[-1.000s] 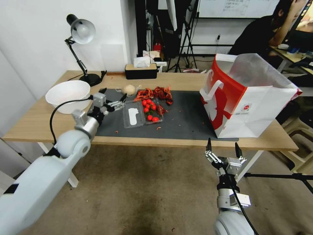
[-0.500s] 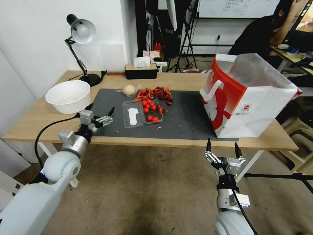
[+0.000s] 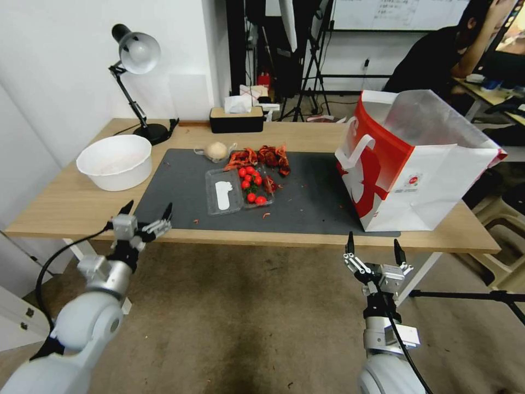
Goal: Pick up the trash from the table and place it into the takeout bag.
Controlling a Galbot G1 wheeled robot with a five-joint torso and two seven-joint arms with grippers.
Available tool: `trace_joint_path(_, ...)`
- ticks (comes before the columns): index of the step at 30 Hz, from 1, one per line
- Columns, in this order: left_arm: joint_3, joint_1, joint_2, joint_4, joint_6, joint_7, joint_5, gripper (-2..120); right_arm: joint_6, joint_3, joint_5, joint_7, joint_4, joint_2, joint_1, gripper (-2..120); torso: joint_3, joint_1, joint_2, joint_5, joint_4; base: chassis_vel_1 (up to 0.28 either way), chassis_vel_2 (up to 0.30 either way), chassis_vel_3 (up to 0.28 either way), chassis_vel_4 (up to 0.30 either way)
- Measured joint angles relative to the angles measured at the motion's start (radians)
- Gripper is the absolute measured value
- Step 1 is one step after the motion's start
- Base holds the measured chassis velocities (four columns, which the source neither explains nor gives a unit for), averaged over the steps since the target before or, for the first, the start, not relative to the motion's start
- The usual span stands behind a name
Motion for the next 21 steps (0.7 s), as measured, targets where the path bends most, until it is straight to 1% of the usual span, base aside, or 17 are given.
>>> trace_joint_path(1,-0.002,0.008,-0.003,0.000,-0.004,0.000,0.003,100,0.000,0.000,0.000,0.000,0.000,0.000,0.000,100,0.000,0.000,0.000,0.0000,0.0000,0.000,0.000,0.000,0.000)
trace_joint_path(3,-0.012,0.054,-0.026,0.002,-0.035,0.000,0.016,100,0.000,0.000,-0.001,0.002,0.000,0.001,0.000,100,0.000,0.000,0.000,0.0000,0.0001,0.000,0.000,0.000,0.000)
trace_joint_path(7,-0.016,0.072,-0.040,0.011,-0.054,0.000,0.022,100,-0.001,0.000,-0.001,0.003,0.000,0.001,-0.001,100,0.000,0.000,0.000,0.0000,0.0001,0.000,0.000,0.000,0.000)
trace_joint_path(17,-0.019,0.073,-0.045,0.012,-0.060,0.000,0.024,100,-0.001,0.000,-0.002,0.005,0.000,0.000,-0.001,100,0.000,0.000,0.000,-0.0001,0.0000,0.000,0.000,0.000,0.000)
trace_joint_path(21,-0.009,0.053,-0.042,0.012,-0.059,0.000,0.029,100,-0.001,0.001,-0.002,0.006,0.000,0.000,-0.001,100,0.000,0.000,0.000,-0.0001,0.0001,0.000,0.000,0.000,0.000)
